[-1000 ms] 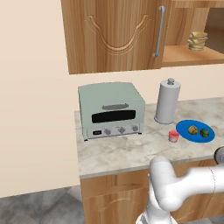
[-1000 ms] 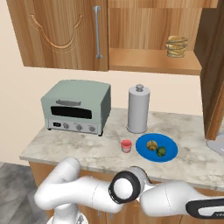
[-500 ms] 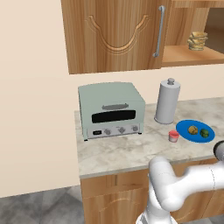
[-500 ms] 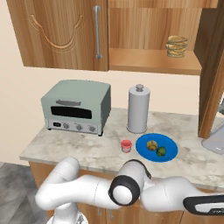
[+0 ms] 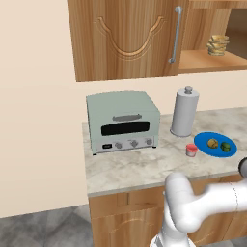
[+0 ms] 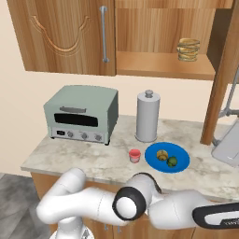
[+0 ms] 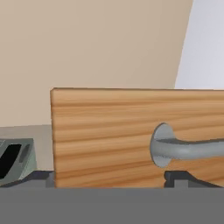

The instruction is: Pick the avocado and bread from the counter and place them on the plate. Then pick the jam from the cabinet and place it next to the plate. Lastly close the cabinet door.

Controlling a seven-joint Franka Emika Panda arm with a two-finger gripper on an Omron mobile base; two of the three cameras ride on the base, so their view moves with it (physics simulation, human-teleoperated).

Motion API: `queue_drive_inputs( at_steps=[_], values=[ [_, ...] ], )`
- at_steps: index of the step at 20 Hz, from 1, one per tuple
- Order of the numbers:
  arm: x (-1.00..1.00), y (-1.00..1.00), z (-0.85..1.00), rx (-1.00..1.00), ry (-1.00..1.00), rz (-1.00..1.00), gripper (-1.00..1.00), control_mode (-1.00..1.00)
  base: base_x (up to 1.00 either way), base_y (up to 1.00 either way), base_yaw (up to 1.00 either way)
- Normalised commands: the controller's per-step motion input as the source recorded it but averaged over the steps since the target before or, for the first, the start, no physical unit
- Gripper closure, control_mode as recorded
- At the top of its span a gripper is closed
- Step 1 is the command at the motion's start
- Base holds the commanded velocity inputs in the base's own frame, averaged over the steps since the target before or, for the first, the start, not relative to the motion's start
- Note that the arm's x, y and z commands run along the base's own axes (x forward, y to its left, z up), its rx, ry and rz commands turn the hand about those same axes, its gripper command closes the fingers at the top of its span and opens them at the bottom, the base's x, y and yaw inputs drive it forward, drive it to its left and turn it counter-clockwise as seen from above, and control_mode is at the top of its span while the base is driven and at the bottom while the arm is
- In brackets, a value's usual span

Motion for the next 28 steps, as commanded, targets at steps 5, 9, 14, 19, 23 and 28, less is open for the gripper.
queue_drive_inputs(
  at_steps=[5, 9, 14, 19, 23, 28],
  values=[
    [-0.03, 0.03, 0.05, -0.14, 0.17, -0.08, -1.0, -1.0, 0.0, 0.0, 0.0],
    [0.0, 0.04, 0.11, -0.15, 0.05, -0.08, -1.0, -1.0, 0.0, 0.0, 0.0],
    [0.0, 0.17, 0.15, -0.12, 0.05, -0.03, -1.0, -1.0, 0.0, 0.0, 0.0],
    [0.0, 0.36, 0.03, -0.06, 0.02, 0.0, -1.0, -1.0, 0.0, 0.0, 0.0],
    [0.0, 0.45, 0.01, 0.0, 0.0, 0.0, -1.0, -1.0, 0.0, 0.0, 0.0],
    [0.02, 0.48, 0.02, 0.0, 0.0, 0.0, -1.0, -1.0, 0.0, 0.0, 0.0]
  ],
)
